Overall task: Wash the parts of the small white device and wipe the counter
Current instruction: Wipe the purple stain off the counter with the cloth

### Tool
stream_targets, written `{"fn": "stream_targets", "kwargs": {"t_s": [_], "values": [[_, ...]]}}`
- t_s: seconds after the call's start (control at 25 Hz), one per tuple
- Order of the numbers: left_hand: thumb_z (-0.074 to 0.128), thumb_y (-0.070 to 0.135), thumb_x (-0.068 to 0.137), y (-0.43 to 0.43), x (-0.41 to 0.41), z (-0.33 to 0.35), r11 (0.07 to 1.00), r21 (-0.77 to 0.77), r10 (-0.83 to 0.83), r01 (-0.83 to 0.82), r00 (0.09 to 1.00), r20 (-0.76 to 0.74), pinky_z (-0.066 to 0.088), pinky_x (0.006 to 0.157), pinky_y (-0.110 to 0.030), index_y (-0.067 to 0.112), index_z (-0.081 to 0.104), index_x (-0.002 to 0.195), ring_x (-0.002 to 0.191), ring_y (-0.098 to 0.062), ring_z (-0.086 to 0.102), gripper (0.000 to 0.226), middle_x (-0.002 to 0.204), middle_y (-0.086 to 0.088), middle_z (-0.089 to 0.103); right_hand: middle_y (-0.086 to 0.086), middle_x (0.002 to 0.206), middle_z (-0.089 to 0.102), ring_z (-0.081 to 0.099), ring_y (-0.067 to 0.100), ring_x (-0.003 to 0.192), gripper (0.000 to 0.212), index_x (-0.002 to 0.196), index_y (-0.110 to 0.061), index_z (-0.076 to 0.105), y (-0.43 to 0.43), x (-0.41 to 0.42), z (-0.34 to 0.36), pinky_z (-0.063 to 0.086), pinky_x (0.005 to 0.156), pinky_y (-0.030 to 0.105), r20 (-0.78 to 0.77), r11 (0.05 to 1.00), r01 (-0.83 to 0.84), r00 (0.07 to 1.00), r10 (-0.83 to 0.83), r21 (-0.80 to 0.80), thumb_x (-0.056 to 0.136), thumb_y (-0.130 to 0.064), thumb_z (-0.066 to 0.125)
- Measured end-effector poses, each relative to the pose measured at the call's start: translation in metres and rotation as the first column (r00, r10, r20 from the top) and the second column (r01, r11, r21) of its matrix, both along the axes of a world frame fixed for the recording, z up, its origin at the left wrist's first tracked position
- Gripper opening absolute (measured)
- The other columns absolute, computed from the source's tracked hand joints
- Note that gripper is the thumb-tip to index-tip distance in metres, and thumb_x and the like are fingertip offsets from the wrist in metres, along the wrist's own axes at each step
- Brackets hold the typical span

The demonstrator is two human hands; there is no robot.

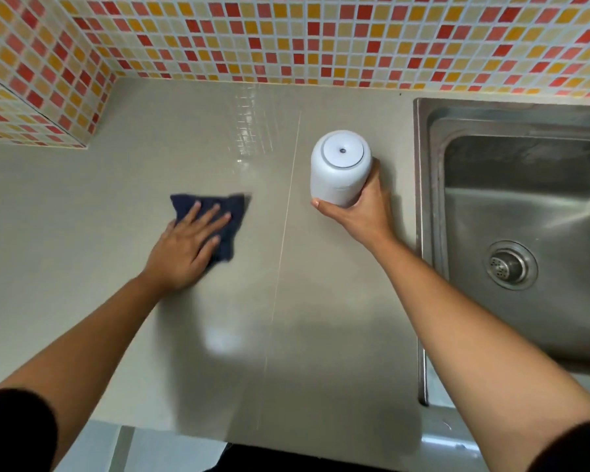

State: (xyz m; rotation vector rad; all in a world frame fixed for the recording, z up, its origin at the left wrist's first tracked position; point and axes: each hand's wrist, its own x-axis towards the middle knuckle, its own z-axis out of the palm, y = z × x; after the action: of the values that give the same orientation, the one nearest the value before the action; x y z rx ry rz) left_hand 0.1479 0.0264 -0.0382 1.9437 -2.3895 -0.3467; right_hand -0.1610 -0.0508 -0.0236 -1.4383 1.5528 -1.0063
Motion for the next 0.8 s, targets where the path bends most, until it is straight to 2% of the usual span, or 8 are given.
{"fn": "stream_targets", "kwargs": {"t_s": [0.08,0.16,0.24,0.32,0.4,0.52,0.68,0.8], "values": [[0.022,0.039,0.100,-0.042,-0.035,-0.002,0.966,0.018,0.259,-0.259,0.966,-0.006,0.018,0.112,-0.050,0.033,0.020,0.147,0.147,-0.022,0.004,0.048,0.158,0.005,0.017,-0.001,0.132,0.051,0.051,0.015,0.119,0.107,0.133,-0.017,0.033,0.004,0.000,0.000,0.046,0.098,0.037,-0.021,1.000,0.015,1.000,-0.015,0.009,0.045,-0.048,0.086],[0.022,0.038,0.100,-0.054,-0.072,0.000,0.956,0.044,0.290,-0.289,0.957,-0.003,0.012,0.114,-0.048,0.031,0.017,0.148,0.147,-0.024,0.002,0.049,0.158,0.008,0.013,0.006,0.145,0.036,0.035,0.020,0.133,0.123,0.143,-0.010,0.020,0.012,0.000,0.000,0.032,0.110,0.033,-0.113,1.000,0.011,0.994,-0.010,0.016,0.047,-0.047,0.087],[0.017,0.045,0.097,-0.028,-0.094,-0.003,0.995,0.041,0.094,-0.093,0.995,-0.023,0.012,0.115,-0.047,0.031,0.019,0.148,0.147,-0.023,0.005,0.053,0.157,0.008,0.017,0.013,0.154,0.017,0.015,0.025,0.142,0.122,0.147,-0.003,0.007,0.030,-0.006,0.002,0.012,0.116,0.033,-0.302,0.996,-0.012,0.952,0.038,0.086,0.061,-0.045,0.082],[0.014,0.046,0.097,0.031,-0.098,-0.002,0.989,0.004,-0.148,0.148,0.989,-0.012,0.018,0.113,-0.046,0.026,0.028,0.146,0.144,-0.024,0.017,0.055,0.153,0.005,0.027,0.012,0.157,0.006,0.002,0.025,0.145,0.099,0.148,-0.005,0.005,0.066,-0.018,0.002,0.001,0.116,0.040,-0.520,0.994,-0.042,0.850,0.090,0.104,0.081,-0.050,0.062],[0.016,0.043,0.100,0.103,-0.080,-0.002,0.954,-0.002,-0.299,0.299,0.954,0.003,0.019,0.113,-0.042,0.023,0.032,0.144,0.142,-0.024,0.025,0.051,0.150,0.003,0.033,0.010,0.158,0.004,-0.002,0.024,0.145,0.080,0.148,-0.008,0.009,0.114,-0.034,-0.002,0.000,0.116,0.042,-0.657,0.995,-0.069,0.747,0.099,0.071,0.090,-0.055,0.037],[0.020,0.041,0.100,0.177,-0.007,0.002,0.897,0.007,-0.441,0.442,0.894,0.078,0.018,0.112,-0.042,0.028,0.021,0.147,0.142,-0.021,0.022,0.049,0.149,0.001,0.035,0.009,0.158,0.006,0.000,0.024,0.145,0.075,0.148,-0.009,0.014,0.190,-0.062,-0.009,0.003,0.115,0.044,-0.779,0.994,-0.017,0.619,0.098,0.111,0.090,-0.056,0.020],[0.023,0.051,0.092,0.160,0.029,0.017,0.972,0.087,-0.232,0.217,0.939,0.253,0.019,0.102,-0.062,0.032,0.026,0.144,0.141,-0.025,0.022,0.055,0.150,-0.001,0.038,0.011,0.157,0.009,0.006,0.025,0.145,0.079,0.148,-0.010,0.016,0.222,-0.083,-0.019,0.013,0.115,0.046,-0.807,0.987,0.047,0.582,0.100,0.156,0.087,-0.061,0.015],[0.014,0.064,0.081,0.104,-0.022,0.013,0.993,0.114,-0.006,-0.018,0.979,0.206,0.010,0.102,-0.070,0.043,0.012,0.145,0.145,-0.034,-0.001,0.067,0.160,-0.003,0.001,0.012,0.157,0.011,0.008,0.025,0.145,0.078,0.148,-0.010,0.017,0.219,-0.079,-0.020,0.014,0.115,0.046,-0.809,0.990,0.066,0.584,0.065,0.127,0.088,-0.060,0.014]]}}
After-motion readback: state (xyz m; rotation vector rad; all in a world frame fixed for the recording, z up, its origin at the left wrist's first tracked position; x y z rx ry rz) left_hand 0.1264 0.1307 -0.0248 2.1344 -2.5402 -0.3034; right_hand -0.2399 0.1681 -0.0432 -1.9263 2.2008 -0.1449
